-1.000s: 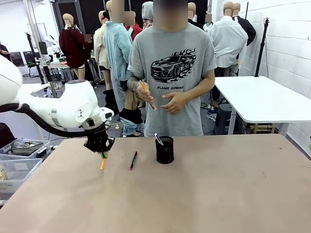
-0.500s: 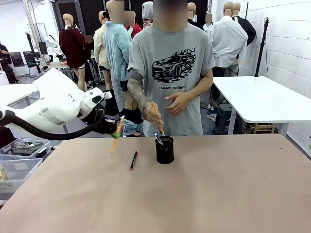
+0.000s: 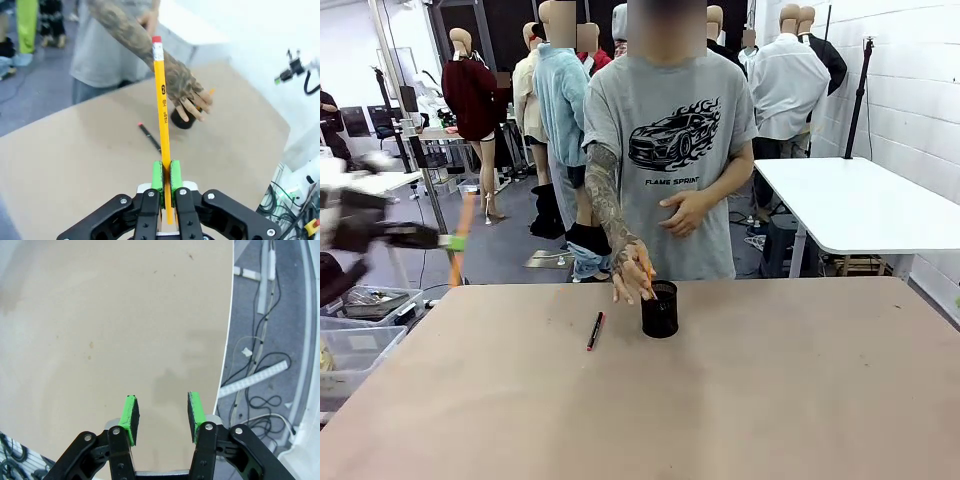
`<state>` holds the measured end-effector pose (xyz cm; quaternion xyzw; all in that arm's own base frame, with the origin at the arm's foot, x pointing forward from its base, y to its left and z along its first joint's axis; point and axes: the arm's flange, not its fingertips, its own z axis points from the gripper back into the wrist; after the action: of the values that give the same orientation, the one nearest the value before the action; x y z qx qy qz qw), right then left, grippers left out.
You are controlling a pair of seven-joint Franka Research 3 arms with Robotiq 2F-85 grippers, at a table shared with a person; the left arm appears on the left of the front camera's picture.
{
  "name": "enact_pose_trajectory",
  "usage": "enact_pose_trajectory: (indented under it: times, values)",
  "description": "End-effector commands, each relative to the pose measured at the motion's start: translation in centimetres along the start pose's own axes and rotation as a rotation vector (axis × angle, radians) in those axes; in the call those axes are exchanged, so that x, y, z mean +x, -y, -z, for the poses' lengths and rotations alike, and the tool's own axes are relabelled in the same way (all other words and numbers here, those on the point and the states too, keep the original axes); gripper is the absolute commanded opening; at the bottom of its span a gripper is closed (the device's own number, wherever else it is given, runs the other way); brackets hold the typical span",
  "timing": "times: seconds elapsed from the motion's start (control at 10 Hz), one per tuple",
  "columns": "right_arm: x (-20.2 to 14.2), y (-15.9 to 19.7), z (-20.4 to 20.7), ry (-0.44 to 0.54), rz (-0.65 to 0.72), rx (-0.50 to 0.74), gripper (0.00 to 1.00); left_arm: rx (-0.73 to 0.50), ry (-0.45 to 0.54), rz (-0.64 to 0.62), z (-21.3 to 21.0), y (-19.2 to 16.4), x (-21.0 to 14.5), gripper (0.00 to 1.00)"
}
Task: Place the pens into the pen holder.
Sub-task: Pick up a writing instrument from the table and place it into the Pen holder.
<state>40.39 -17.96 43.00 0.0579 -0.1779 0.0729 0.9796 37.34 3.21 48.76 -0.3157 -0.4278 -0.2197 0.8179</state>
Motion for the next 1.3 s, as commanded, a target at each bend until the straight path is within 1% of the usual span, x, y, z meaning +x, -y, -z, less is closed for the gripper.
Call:
enact_pose_trajectory:
  times: [0.0,0.1,0.2,0.3,0.4,0.5,0.6,0.7,0.8,0.9,1.0,1.1,1.2]
  values:
    - [0.0,0.0,0.1,-0.004,-0.01,-0.006,0.51,0.052,0.127,-0.046,-4.8,-0.6,-2.9,0.0]
    - [0.0,0.0,0.1,-0.004,-0.01,-0.006,0.51,0.036,0.162,-0.061,-5.0,-0.8,-3.3,0.0]
    - [0.0,0.0,0.1,-0.004,-0.01,-0.006,0.51,0.032,0.156,-0.059,-4.2,-0.7,-3.2,0.0]
    - [0.0,0.0,0.1,-0.004,-0.01,-0.006,0.51,-0.018,0.163,-0.054,-2.8,-1.0,-2.4,0.0]
    - [0.0,0.0,0.1,-0.004,-0.01,-0.006,0.51,-0.097,0.18,-0.066,-0.5,-0.6,-1.3,0.0]
    - [0.0,0.0,0.1,-0.004,-0.01,-0.006,0.51,-0.135,0.185,-0.063,2.8,0.6,0.2,0.0]
    - [0.0,0.0,0.1,-0.004,-0.01,-0.006,0.51,-0.138,0.142,-0.048,6.3,2.5,1.5,0.0]
    - [0.0,0.0,0.1,-0.004,-0.01,-0.006,0.51,-0.176,0.091,-0.012,10.1,4.6,2.7,0.0]
    - [0.0,0.0,0.1,-0.004,-0.01,-0.006,0.51,-0.248,0.03,0.017,13.6,6.5,3.7,0.0]
    - [0.0,0.0,0.1,-0.004,-0.01,-0.006,0.51,-0.284,-0.015,0.041,16.9,8.1,4.7,0.0]
    - [0.0,0.0,0.1,-0.004,-0.01,-0.006,0.51,-0.231,-0.073,-0.018,20.0,8.7,5.8,0.0]
    - [0.0,0.0,0.1,-0.004,-0.01,-0.006,0.51,-0.286,0.007,0.004,14.5,9.4,3.0,0.0]
    - [0.0,0.0,0.1,-0.004,-0.01,-0.006,0.51,-0.286,0.007,0.004,14.5,9.4,3.0,0.0]
